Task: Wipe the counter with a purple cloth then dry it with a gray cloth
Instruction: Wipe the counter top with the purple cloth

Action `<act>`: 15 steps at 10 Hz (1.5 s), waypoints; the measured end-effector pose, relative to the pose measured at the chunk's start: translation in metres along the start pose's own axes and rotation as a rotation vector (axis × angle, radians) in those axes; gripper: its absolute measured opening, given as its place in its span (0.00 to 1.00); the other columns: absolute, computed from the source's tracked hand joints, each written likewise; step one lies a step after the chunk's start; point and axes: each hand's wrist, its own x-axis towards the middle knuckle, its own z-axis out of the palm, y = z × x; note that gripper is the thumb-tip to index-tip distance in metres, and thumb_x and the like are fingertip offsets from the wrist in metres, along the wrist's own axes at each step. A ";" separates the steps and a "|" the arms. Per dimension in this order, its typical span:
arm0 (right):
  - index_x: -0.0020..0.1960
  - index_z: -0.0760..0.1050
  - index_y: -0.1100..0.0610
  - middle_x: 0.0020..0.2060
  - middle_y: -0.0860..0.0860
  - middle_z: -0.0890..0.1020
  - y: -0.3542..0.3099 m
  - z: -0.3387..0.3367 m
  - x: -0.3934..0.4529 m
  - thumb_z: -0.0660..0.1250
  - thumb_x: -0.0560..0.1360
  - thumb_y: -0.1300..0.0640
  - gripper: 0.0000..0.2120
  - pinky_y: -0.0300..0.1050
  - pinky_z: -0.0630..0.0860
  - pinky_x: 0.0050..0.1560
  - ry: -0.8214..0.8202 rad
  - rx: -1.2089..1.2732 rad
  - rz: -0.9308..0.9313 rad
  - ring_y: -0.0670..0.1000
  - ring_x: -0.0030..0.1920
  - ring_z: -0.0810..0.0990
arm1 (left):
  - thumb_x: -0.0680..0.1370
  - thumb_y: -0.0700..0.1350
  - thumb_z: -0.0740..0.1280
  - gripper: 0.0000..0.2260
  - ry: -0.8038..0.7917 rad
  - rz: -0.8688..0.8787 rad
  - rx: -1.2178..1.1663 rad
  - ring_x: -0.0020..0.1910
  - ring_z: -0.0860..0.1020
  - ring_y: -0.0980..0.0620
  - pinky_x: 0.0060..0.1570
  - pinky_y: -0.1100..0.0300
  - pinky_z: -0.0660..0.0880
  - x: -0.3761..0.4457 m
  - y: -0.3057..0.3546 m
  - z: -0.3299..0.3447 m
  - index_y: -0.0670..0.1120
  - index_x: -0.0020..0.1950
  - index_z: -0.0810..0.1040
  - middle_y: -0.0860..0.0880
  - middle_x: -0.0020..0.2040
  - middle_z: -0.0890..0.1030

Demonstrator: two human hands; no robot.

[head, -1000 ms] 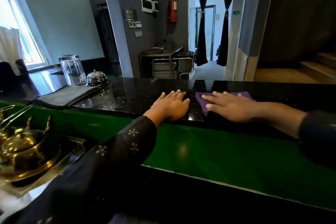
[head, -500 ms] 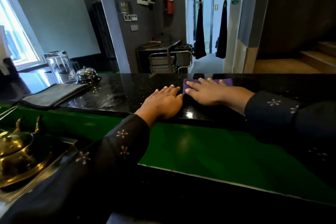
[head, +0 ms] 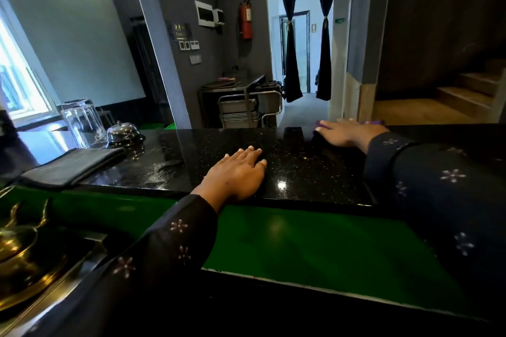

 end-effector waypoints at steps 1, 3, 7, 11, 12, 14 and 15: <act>0.77 0.47 0.41 0.78 0.54 0.49 0.010 0.000 -0.001 0.42 0.76 0.31 0.32 0.66 0.43 0.73 -0.007 -0.001 0.040 0.62 0.77 0.47 | 0.82 0.55 0.46 0.24 0.007 0.000 -0.001 0.77 0.48 0.52 0.74 0.52 0.43 0.002 0.000 0.001 0.51 0.78 0.50 0.50 0.79 0.49; 0.77 0.43 0.40 0.78 0.53 0.44 -0.019 0.006 -0.064 0.41 0.78 0.34 0.29 0.65 0.41 0.72 -0.053 -0.031 -0.111 0.60 0.77 0.44 | 0.82 0.56 0.46 0.25 0.005 0.003 -0.009 0.77 0.48 0.52 0.74 0.52 0.43 0.001 0.000 0.000 0.51 0.78 0.50 0.50 0.79 0.49; 0.75 0.44 0.35 0.78 0.46 0.45 -0.030 0.018 -0.170 0.42 0.77 0.32 0.28 0.60 0.40 0.74 -0.072 -0.042 -0.321 0.52 0.78 0.45 | 0.82 0.56 0.45 0.25 -0.037 -0.035 0.003 0.77 0.47 0.50 0.74 0.49 0.43 -0.009 0.005 -0.005 0.50 0.78 0.50 0.49 0.79 0.49; 0.77 0.44 0.40 0.79 0.51 0.44 0.007 0.010 -0.156 0.42 0.78 0.33 0.30 0.64 0.40 0.73 -0.015 -0.008 -0.004 0.58 0.77 0.43 | 0.81 0.59 0.46 0.26 -0.007 -0.043 -0.021 0.77 0.48 0.50 0.74 0.49 0.43 -0.007 0.008 -0.004 0.52 0.78 0.52 0.49 0.79 0.51; 0.76 0.43 0.37 0.78 0.48 0.44 -0.005 0.018 -0.175 0.42 0.77 0.32 0.29 0.62 0.40 0.73 -0.022 -0.034 -0.193 0.55 0.78 0.43 | 0.81 0.60 0.46 0.27 -0.009 -0.033 -0.012 0.77 0.48 0.50 0.74 0.49 0.43 -0.008 0.006 -0.004 0.52 0.78 0.51 0.49 0.79 0.50; 0.75 0.44 0.35 0.78 0.47 0.46 0.018 0.010 -0.156 0.42 0.76 0.31 0.28 0.63 0.42 0.74 -0.051 -0.047 -0.188 0.53 0.78 0.45 | 0.78 0.66 0.44 0.30 0.000 -0.011 0.037 0.77 0.48 0.49 0.74 0.48 0.43 -0.007 0.004 0.000 0.55 0.78 0.50 0.49 0.79 0.49; 0.77 0.45 0.37 0.79 0.49 0.45 0.010 0.006 -0.118 0.42 0.77 0.32 0.30 0.64 0.40 0.73 -0.043 -0.023 -0.087 0.56 0.77 0.44 | 0.78 0.67 0.45 0.30 0.004 -0.007 0.060 0.77 0.48 0.50 0.74 0.48 0.43 -0.001 0.003 0.002 0.56 0.77 0.49 0.50 0.79 0.48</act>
